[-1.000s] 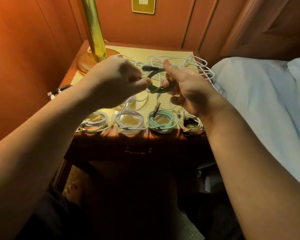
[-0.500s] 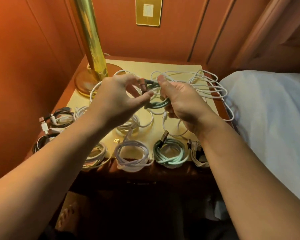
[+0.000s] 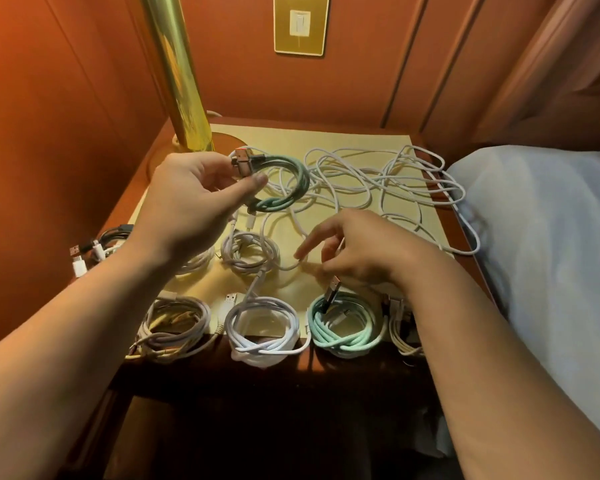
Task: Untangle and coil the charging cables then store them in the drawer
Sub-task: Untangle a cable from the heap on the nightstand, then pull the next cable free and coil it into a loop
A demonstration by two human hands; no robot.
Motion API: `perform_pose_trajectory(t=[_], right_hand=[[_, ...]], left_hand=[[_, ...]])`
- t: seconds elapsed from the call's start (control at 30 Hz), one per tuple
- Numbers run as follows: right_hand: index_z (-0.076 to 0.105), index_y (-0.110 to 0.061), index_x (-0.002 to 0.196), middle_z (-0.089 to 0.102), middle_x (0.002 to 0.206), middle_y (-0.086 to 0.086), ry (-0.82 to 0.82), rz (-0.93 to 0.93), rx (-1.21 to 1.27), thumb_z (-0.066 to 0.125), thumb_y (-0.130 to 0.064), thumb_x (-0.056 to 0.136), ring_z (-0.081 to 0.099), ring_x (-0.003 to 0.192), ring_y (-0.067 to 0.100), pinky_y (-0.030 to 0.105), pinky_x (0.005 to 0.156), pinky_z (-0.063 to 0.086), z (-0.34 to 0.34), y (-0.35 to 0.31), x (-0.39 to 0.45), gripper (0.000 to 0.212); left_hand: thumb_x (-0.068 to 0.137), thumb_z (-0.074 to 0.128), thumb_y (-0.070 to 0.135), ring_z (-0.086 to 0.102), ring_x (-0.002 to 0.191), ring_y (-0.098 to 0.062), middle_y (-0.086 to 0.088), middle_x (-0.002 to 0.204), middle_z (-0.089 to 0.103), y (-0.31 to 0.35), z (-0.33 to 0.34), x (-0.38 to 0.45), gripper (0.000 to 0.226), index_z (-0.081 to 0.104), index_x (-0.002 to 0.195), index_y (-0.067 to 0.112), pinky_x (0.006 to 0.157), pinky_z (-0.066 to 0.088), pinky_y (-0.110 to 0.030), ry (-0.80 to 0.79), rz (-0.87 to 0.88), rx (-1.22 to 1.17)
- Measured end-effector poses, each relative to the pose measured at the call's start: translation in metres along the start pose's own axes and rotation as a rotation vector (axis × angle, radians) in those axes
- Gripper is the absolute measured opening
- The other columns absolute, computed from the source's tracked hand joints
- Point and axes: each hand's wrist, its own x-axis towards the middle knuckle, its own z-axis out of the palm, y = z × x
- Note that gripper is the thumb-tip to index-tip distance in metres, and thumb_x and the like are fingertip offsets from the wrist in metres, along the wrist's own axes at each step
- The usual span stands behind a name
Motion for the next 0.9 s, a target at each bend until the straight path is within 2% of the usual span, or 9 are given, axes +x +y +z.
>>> perform_pose_trajectory(t=[0.07, 0.17, 0.27, 0.33, 0.4, 0.47, 0.57, 0.7, 0.9], right_hand=[[0.082, -0.037, 0.097, 0.069, 0.073, -0.012, 0.024, 0.025, 0.020, 0.087, -0.023, 0.083, 0.061, 0.060, -0.001, 0.023, 0.063, 0.045, 0.004, 0.001, 0.001, 0.020], [0.081, -0.037, 0.088, 0.072, 0.084, -0.011, 0.146, 0.045, 0.021, 0.087, -0.031, 0.084, 0.064, 0.070, 0.000, 0.023, 0.064, 0.045, 0.007, 0.005, 0.006, 0.009], [0.078, -0.035, 0.089, 0.072, 0.092, -0.010, 0.215, 0.080, -0.031, 0.083, -0.032, 0.088, 0.067, 0.081, 0.007, 0.029, 0.073, 0.054, 0.010, 0.009, 0.010, 0.006], [0.076, -0.033, 0.092, 0.072, 0.102, -0.006, 0.311, 0.122, -0.051, 0.079, -0.030, 0.091, 0.069, 0.090, 0.016, 0.035, 0.079, 0.058, 0.010, 0.014, 0.014, 0.004], [0.075, -0.031, 0.091, 0.072, 0.103, -0.003, 0.421, 0.156, -0.051, 0.077, -0.028, 0.093, 0.068, 0.090, 0.019, 0.032, 0.075, 0.055, 0.007, 0.019, 0.017, 0.004], [0.074, -0.029, 0.091, 0.072, 0.098, -0.001, 0.492, 0.178, -0.044, 0.076, -0.027, 0.094, 0.067, 0.084, 0.018, 0.027, 0.066, 0.047, 0.005, 0.024, 0.019, 0.004], [0.074, -0.028, 0.093, 0.071, 0.092, -0.001, 0.528, 0.194, -0.023, 0.073, -0.022, 0.095, 0.063, 0.076, 0.018, 0.022, 0.054, 0.036, 0.006, 0.026, 0.021, 0.006], [0.074, -0.028, 0.088, 0.072, 0.088, 0.000, 0.518, 0.172, -0.025, 0.069, -0.008, 0.091, 0.067, 0.075, 0.018, 0.023, 0.053, 0.040, 0.005, 0.027, 0.021, 0.020], [0.074, -0.031, 0.086, 0.072, 0.087, -0.004, 0.479, 0.162, -0.014, 0.075, -0.013, 0.090, 0.066, 0.073, 0.011, 0.023, 0.052, 0.041, 0.002, 0.029, 0.015, 0.018]], left_hand=[[0.089, 0.076, 0.045, 0.071, 0.080, -0.021, 0.000, 0.083, 0.076, 0.001, 0.003, -0.001, 0.025, 0.078, 0.093, 0.021, 0.068, 0.057, -0.041, -0.008, -0.007, -0.014], [0.089, 0.076, 0.044, 0.071, 0.079, -0.020, 0.001, 0.082, 0.076, 0.003, 0.007, -0.001, 0.023, 0.078, 0.092, 0.021, 0.069, 0.057, -0.041, -0.023, -0.002, -0.018], [0.087, 0.076, 0.046, 0.067, 0.070, -0.016, 0.000, 0.079, 0.076, 0.005, 0.011, 0.000, 0.025, 0.077, 0.088, 0.022, 0.063, 0.053, -0.038, -0.059, 0.004, -0.010], [0.084, 0.078, 0.047, 0.064, 0.067, -0.013, -0.001, 0.078, 0.075, 0.006, 0.012, 0.000, 0.026, 0.077, 0.090, 0.022, 0.059, 0.050, -0.030, -0.096, 0.009, 0.006], [0.082, 0.080, 0.046, 0.058, 0.062, -0.006, 0.002, 0.075, 0.073, 0.008, 0.014, 0.000, 0.024, 0.077, 0.089, 0.023, 0.056, 0.047, -0.024, -0.153, 0.042, 0.071], [0.082, 0.080, 0.047, 0.061, 0.064, -0.008, 0.005, 0.074, 0.072, 0.009, 0.017, 0.000, 0.022, 0.077, 0.087, 0.026, 0.058, 0.049, -0.030, -0.205, 0.083, 0.171], [0.083, 0.081, 0.046, 0.063, 0.068, -0.008, 0.008, 0.073, 0.070, 0.009, 0.022, 0.001, 0.021, 0.078, 0.087, 0.025, 0.059, 0.049, -0.031, -0.261, 0.102, 0.264], [0.083, 0.078, 0.048, 0.058, 0.071, -0.001, 0.016, 0.077, 0.066, 0.007, 0.028, 0.001, 0.025, 0.079, 0.092, 0.024, 0.057, 0.039, -0.026, -0.317, 0.132, 0.406], [0.083, 0.066, 0.067, 0.048, 0.085, -0.014, 0.015, 0.084, 0.063, 0.010, 0.035, 0.000, 0.035, 0.077, 0.095, 0.036, 0.069, 0.033, -0.034, -0.311, 0.283, 0.650]])
